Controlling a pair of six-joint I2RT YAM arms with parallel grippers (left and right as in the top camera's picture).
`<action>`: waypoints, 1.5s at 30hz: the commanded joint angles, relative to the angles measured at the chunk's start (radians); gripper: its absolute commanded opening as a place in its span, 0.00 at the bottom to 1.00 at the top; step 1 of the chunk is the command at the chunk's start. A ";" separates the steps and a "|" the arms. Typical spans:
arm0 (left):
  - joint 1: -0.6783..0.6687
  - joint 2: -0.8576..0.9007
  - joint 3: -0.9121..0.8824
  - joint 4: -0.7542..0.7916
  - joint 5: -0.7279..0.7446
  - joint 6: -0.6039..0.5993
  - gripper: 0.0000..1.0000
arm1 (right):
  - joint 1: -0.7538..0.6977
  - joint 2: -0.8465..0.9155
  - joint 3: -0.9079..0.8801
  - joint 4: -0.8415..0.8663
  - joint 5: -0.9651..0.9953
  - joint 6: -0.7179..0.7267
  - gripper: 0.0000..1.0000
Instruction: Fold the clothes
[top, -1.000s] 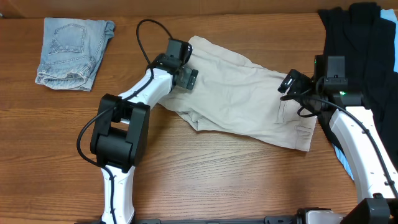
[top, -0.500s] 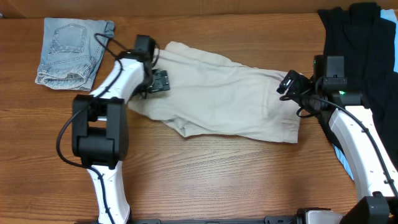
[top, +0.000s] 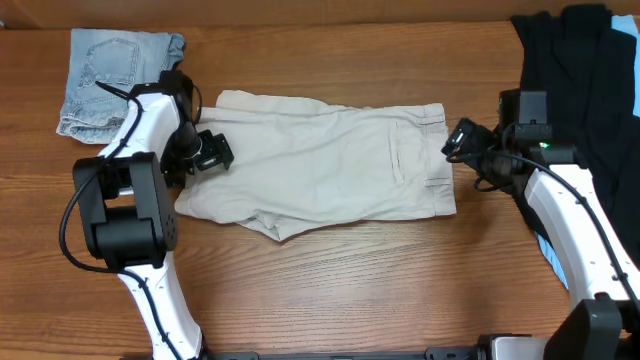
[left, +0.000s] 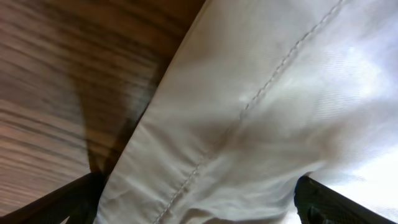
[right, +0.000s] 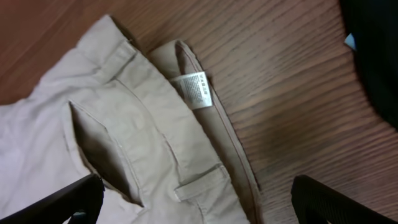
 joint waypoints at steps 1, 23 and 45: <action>-0.005 0.110 0.039 -0.084 -0.084 0.051 1.00 | 0.000 0.008 -0.010 0.014 -0.032 -0.047 1.00; 0.116 -0.074 0.317 -0.174 0.330 0.435 0.95 | -0.056 0.193 -0.021 0.077 -0.211 -0.415 1.00; 0.099 -0.074 0.317 -0.135 0.294 0.458 0.95 | -0.014 0.462 -0.023 0.237 -0.447 -0.227 0.42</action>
